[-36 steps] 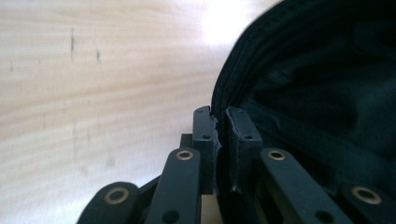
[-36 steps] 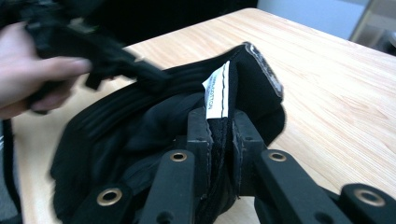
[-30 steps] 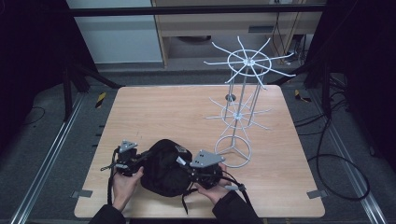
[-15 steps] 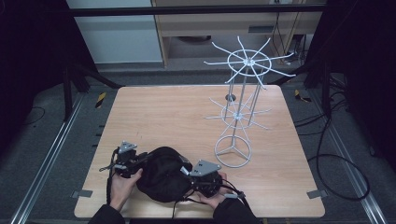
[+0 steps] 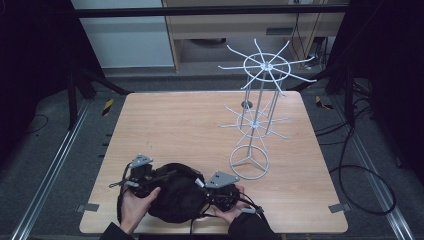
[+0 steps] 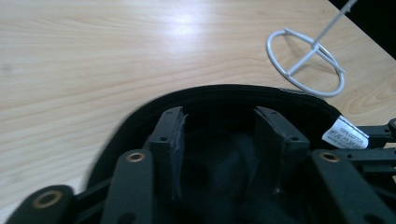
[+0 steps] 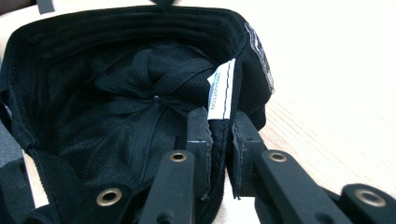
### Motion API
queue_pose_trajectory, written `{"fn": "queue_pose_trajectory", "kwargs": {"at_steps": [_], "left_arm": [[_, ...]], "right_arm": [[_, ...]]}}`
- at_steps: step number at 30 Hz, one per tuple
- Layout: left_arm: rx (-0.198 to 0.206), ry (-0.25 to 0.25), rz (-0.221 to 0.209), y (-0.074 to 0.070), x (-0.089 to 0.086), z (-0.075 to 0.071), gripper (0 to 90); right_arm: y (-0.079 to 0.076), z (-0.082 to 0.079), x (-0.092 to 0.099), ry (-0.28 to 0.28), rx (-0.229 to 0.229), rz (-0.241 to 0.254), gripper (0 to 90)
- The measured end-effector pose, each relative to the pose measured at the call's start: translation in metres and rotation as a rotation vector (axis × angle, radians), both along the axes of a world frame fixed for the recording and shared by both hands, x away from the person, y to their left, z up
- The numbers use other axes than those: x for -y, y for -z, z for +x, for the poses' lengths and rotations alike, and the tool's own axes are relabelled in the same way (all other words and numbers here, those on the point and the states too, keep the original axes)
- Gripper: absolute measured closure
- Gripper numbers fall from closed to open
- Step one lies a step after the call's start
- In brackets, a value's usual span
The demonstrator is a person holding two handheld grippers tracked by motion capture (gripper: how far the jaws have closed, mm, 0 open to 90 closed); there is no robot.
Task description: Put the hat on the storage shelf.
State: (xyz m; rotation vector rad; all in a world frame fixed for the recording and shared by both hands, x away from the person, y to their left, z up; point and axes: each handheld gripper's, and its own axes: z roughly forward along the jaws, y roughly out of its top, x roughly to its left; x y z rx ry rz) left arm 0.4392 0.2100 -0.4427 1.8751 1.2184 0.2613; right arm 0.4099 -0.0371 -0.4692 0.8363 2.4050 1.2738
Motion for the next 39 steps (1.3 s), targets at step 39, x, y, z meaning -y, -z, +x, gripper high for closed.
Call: {"fn": "queue_pose_trajectory", "kwargs": {"at_steps": [39], "left_arm": [[-0.129, 0.024, -0.042, 0.019, 0.041, 0.003, 38.9]], "right_arm": [[0.010, -0.007, -0.017, -0.117, -0.008, -0.029, 79.5]]}}
